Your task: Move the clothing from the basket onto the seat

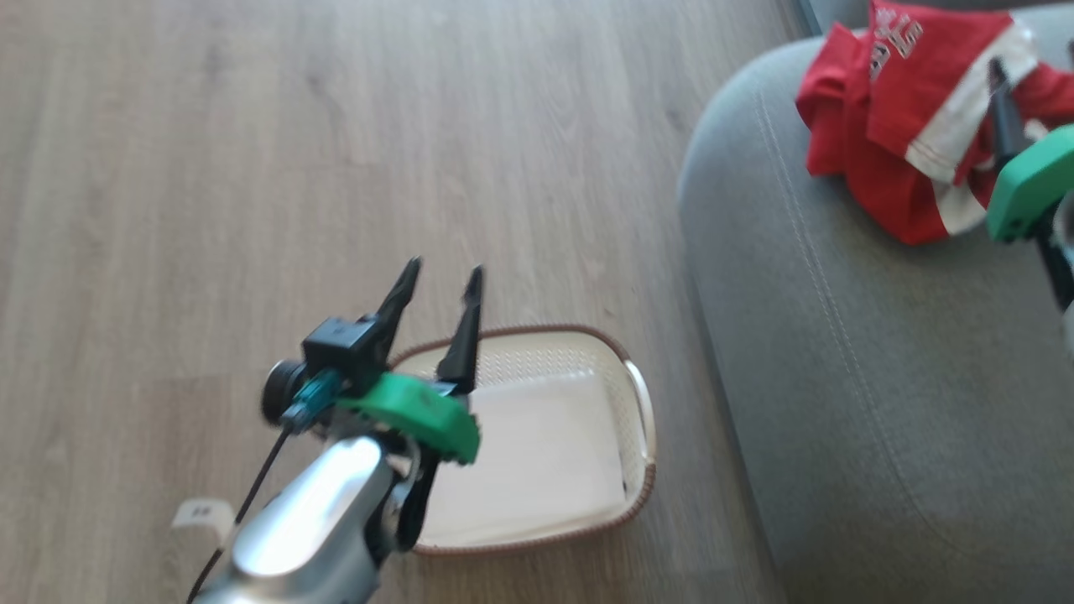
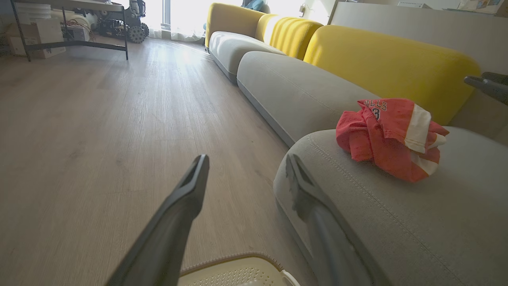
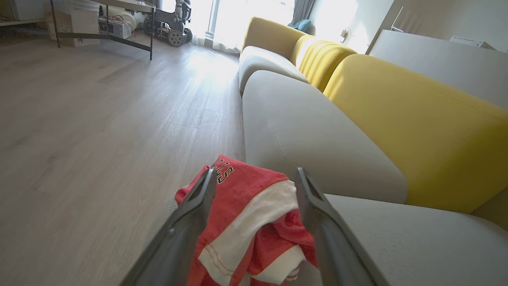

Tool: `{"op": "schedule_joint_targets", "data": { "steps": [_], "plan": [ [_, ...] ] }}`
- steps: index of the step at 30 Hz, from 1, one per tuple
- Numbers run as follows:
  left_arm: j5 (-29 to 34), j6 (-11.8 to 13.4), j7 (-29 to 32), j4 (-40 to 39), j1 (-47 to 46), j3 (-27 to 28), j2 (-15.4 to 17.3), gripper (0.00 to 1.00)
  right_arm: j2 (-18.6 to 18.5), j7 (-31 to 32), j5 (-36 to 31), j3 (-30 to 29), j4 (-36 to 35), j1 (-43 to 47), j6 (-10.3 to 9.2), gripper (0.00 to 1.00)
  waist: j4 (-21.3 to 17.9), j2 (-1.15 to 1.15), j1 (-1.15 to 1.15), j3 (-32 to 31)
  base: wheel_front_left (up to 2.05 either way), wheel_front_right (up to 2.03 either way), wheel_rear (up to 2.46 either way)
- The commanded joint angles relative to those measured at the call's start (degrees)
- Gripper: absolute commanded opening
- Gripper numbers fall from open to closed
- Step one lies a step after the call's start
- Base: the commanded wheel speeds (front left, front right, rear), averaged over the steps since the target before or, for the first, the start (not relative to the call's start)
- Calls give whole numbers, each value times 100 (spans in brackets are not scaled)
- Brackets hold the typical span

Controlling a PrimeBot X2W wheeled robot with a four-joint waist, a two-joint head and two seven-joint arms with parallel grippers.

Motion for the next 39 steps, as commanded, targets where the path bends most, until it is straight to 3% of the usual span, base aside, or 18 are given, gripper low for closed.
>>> {"op": "schedule_joint_targets", "data": {
  "steps": [1,11,21,26,31,33,39],
  "plan": [
    [-31,36,-60,-105,-50,247,193,100,28,-52,58,86,-223,44,-2,100,194,0,0,-199,0,0,0],
    [28,327,-72,-404,799,952,567,100,458,-53,197,-257,-1279,1146,-2,100,619,0,0,-635,0,0,0],
    [114,562,-72,-856,1815,1659,878,100,1364,99,-319,-779,-2803,2575,-2,100,718,0,0,-861,0,0,0],
    [138,606,-73,-1036,2271,1845,964,100,1739,224,-262,-844,-3598,3305,-2,100,674,0,0,-932,0,0,0],
    [302,649,-73,-1358,2698,2036,982,100,1849,353,4,-757,-4248,4001,-2,100,609,0,0,-980,0,0,0],
    [410,662,-73,-1530,2868,2153,962,100,1852,441,394,-632,-4388,4236,-2,100,586,0,0,-998,0,0,0],
    [583,667,-73,-1755,3253,2386,906,100,1854,537,622,-454,-4695,4644,-2,100,530,0,0,-1032,0,0,0]
  ]
}}
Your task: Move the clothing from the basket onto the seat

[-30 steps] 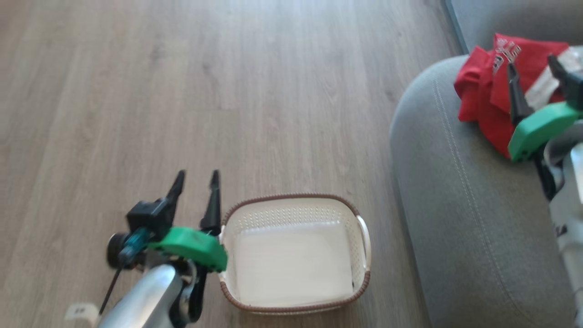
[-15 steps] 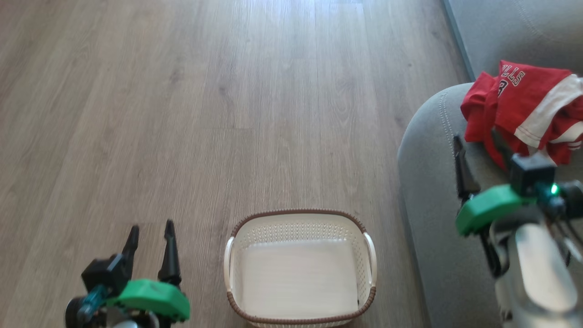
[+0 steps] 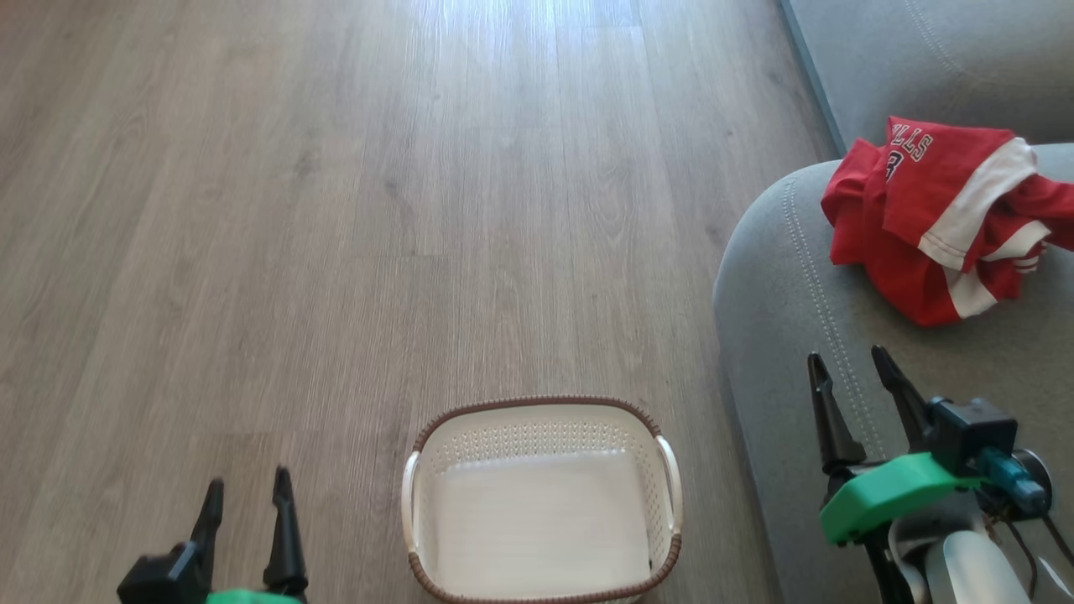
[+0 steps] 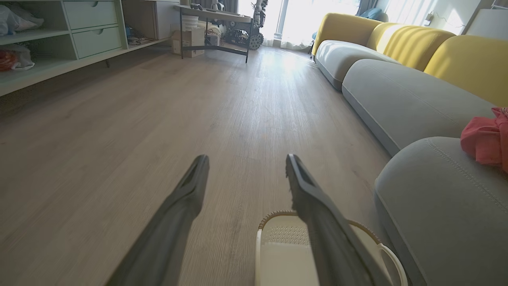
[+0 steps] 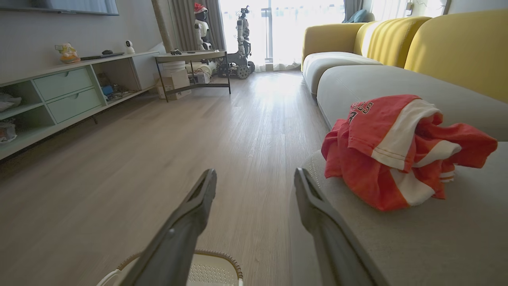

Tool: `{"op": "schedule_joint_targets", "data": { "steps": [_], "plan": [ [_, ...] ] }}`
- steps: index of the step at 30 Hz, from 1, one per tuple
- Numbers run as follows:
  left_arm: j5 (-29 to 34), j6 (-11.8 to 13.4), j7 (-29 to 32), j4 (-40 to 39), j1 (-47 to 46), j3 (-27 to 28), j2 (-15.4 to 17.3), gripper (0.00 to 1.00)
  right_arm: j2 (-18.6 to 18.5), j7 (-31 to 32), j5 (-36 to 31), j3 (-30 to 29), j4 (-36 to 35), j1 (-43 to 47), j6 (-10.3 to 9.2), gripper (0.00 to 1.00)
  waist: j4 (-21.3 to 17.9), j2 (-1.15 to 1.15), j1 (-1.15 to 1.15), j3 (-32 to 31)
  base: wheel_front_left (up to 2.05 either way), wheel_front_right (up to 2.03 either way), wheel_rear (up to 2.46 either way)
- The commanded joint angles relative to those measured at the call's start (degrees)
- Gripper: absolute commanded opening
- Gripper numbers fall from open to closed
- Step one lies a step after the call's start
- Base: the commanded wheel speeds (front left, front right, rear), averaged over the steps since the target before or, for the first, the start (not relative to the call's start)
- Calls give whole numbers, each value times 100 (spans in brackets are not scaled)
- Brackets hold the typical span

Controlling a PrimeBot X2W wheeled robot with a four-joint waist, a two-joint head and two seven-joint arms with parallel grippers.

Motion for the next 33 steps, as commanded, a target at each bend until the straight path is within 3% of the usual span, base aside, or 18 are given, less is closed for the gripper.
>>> {"op": "schedule_joint_targets", "data": {
  "steps": [1,12,33],
  "plan": [
    [31,31,-72,-192,-133,274,82,100,8,-5,15,164,-253,-166,-2,100,-5,0,0,-7,0,0,0],
    [-61,-27,-71,-154,81,352,10,100,9,13,98,290,-468,210,-2,100,-4,0,0,-110,0,0,0],
    [-72,-53,-47,12,65,266,28,100,9,-124,166,386,-231,236,-2,100,17,0,0,-201,0,0,0]
  ]
}}
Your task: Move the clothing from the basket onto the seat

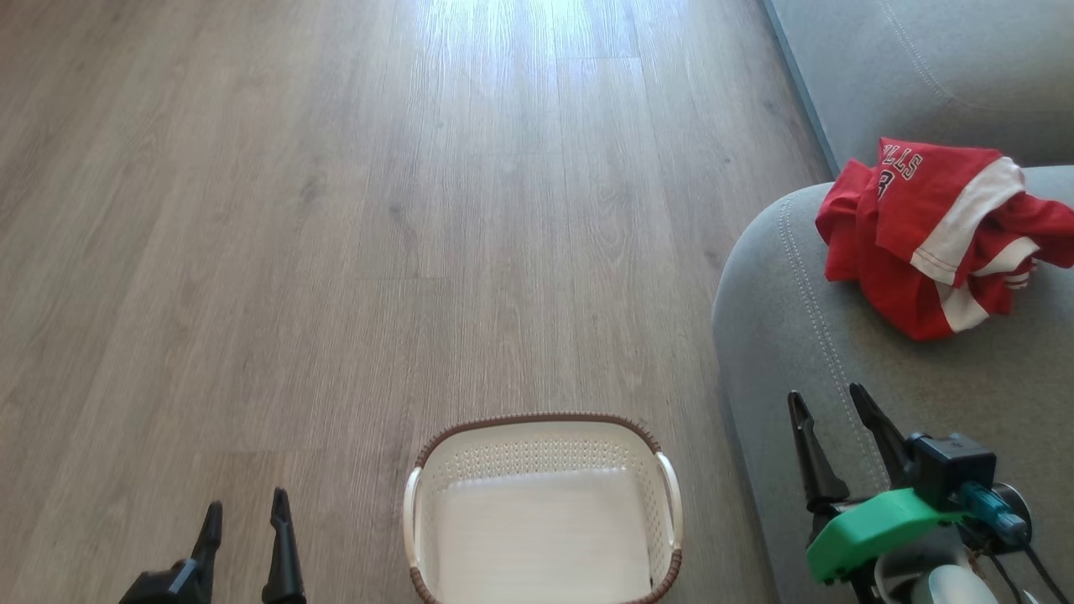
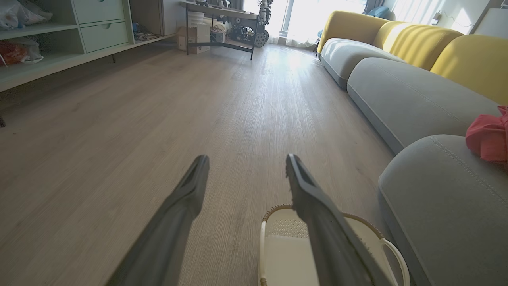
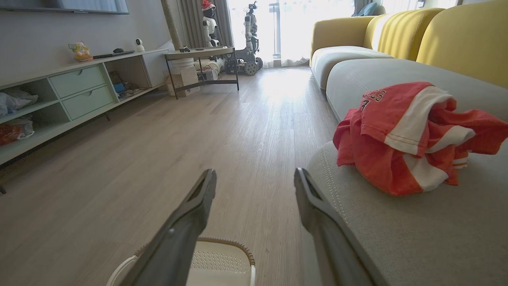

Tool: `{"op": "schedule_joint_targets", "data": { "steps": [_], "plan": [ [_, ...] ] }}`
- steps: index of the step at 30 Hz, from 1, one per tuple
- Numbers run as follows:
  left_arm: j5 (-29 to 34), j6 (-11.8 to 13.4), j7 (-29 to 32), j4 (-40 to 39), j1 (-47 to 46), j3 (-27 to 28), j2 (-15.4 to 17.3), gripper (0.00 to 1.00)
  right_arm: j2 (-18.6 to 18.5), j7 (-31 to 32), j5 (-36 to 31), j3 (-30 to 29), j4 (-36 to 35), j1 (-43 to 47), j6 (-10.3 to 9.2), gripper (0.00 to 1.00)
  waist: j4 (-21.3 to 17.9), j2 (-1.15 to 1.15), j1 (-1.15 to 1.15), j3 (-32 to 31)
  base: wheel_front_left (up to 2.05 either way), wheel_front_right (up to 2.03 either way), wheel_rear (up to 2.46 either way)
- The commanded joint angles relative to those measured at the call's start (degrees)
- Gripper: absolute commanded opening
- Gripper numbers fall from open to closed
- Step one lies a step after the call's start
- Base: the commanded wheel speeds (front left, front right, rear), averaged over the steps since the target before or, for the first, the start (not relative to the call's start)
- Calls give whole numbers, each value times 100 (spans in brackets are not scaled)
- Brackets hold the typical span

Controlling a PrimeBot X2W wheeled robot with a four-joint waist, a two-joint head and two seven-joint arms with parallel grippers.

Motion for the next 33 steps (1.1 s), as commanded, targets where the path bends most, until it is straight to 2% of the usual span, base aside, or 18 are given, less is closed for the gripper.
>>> {"op": "schedule_joint_targets", "data": {
  "steps": [1,12,13,17,33],
  "plan": [
    [-32,-16,-51,-143,-149,201,71,100,5,-65,44,136,-160,-171,-2,100,-3,0,0,-8,0,0,0],
    [-14,14,-45,-113,-170,165,93,100,5,-82,60,145,-143,-171,-2,100,-15,0,0,3,0,0,0],
    [0,2,2,49,0,-19,-8,0,1,-5,32,13,53,1,0,0,-16,0,0,2,0,0,0],
    [-4,1,9,374,78,-67,-153,0,1,5,37,33,439,160,0,0,-17,0,0,3,0,0,0],
    [-747,-273,263,312,-49,310,-318,0,2,216,1094,-62,425,17,0,0,-51,0,0,57,0,0,0]
  ]
}}
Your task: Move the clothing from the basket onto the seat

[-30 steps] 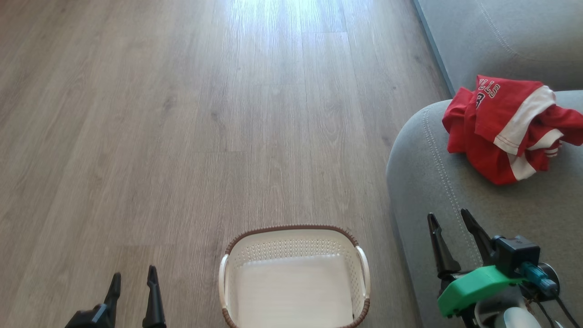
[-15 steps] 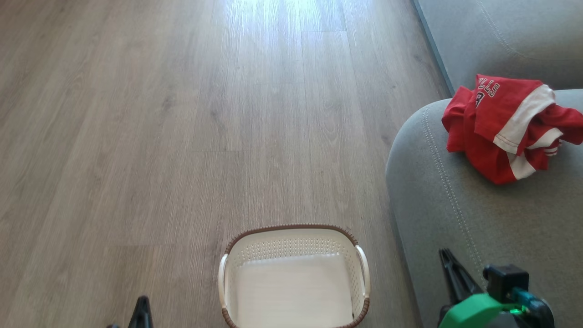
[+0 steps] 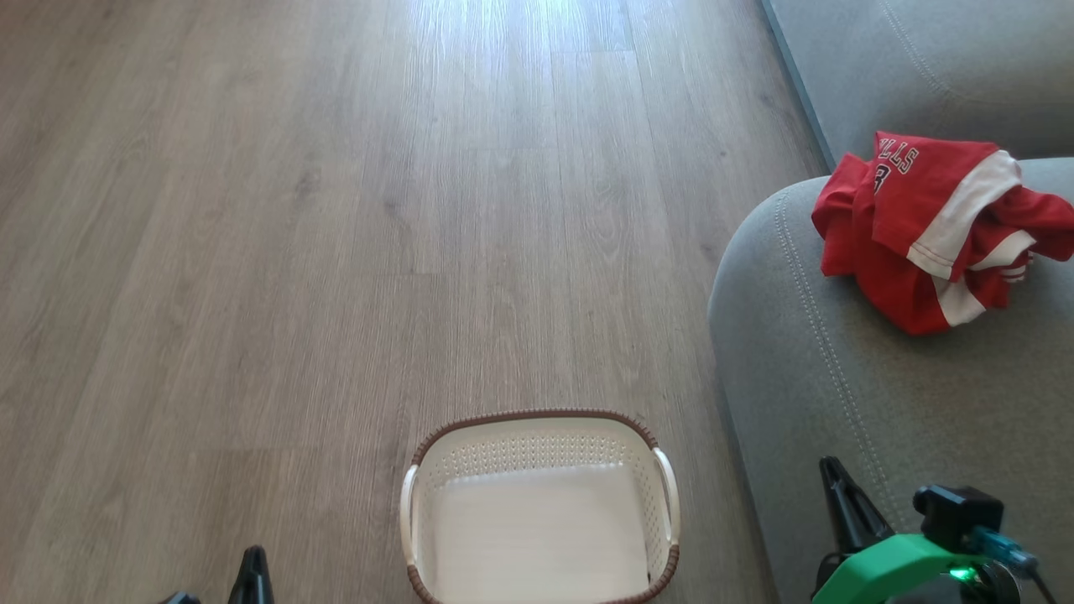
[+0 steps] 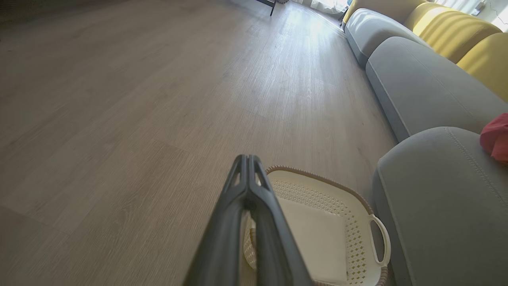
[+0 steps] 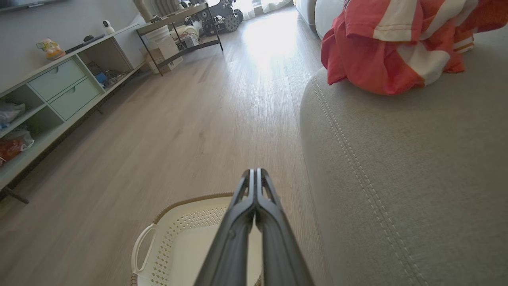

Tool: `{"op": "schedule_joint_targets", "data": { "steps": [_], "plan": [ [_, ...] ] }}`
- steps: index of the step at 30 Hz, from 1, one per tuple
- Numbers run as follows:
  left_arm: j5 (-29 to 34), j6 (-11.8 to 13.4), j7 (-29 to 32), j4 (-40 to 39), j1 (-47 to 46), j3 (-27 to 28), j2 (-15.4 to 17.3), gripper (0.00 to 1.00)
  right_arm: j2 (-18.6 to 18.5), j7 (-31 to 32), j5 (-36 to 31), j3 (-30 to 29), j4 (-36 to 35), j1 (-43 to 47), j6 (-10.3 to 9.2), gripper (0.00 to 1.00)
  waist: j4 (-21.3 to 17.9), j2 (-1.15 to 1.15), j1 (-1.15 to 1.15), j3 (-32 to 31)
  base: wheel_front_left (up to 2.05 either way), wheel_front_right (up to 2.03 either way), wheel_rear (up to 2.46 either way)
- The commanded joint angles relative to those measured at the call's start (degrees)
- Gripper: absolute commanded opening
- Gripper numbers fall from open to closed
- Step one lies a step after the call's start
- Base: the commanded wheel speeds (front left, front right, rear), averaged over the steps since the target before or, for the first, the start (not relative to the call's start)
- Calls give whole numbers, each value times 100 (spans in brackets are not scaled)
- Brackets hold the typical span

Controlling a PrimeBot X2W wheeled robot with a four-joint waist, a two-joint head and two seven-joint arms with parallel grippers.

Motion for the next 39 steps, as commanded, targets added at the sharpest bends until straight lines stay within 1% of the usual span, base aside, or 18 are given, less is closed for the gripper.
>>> {"op": "schedule_joint_targets", "data": {
  "steps": [1,20,39],
  "plan": [
    [-142,-63,59,-180,-263,185,23,0,1,29,222,-54,-219,-327,0,0,-4,0,0,7,0,0,0],
    [-975,-378,347,-235,-412,613,-165,0,-1,257,1417,-149,-243,-480,-1,0,-42,0,0,68,0,0,0],
    [-1901,-726,669,-303,-576,1090,-376,0,-13,504,2757,-247,-266,-654,-1,0,-85,0,0,136,0,0,0]
  ]
}}
